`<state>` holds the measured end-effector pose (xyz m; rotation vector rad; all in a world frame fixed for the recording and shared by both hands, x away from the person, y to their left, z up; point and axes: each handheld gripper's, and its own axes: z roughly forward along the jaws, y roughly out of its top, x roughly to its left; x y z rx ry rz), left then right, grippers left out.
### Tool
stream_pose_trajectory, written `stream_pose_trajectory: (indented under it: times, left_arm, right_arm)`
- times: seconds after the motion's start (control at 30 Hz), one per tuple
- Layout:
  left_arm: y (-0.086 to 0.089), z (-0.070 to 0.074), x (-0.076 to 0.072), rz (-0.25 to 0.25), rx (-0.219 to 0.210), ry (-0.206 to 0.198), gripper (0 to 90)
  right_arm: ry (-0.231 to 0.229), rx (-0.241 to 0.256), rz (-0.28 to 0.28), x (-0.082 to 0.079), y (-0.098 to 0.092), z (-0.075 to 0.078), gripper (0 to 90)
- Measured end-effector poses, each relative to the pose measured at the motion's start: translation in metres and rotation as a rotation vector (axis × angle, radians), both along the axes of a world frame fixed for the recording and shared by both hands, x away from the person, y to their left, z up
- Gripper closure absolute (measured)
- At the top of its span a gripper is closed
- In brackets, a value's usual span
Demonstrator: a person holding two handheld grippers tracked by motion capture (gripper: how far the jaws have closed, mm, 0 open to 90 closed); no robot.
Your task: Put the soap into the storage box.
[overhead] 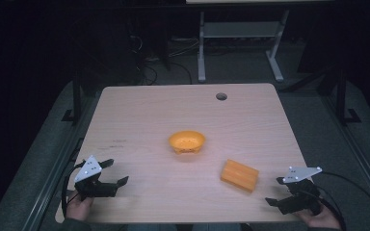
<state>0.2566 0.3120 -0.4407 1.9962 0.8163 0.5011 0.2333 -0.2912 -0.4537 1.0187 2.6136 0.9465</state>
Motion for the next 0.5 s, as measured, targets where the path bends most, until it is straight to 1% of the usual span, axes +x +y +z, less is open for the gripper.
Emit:
stream_pose_trajectory:
  times: [0.23, 0.37, 0.5]
  left_arm:
    - [-0.0004, 0.0005, -0.0005, -0.001, -0.003, -0.001, 14.3]
    - [-0.0005, 0.0007, -0.0012, 0.000, -0.005, -0.003, 14.3]
    - [-0.0009, 0.0005, -0.0010, -0.001, -0.001, 0.000, 14.3]
  right_arm:
    - [0.005, -0.005, 0.008, 0.0011, 0.0019, 0.0007, 14.5]
    - [0.014, 0.006, 0.022, 0.0031, 0.0055, 0.0032, 14.5]
    - [0.015, -0.009, 0.039, 0.0061, 0.0098, 0.0075, 14.5]
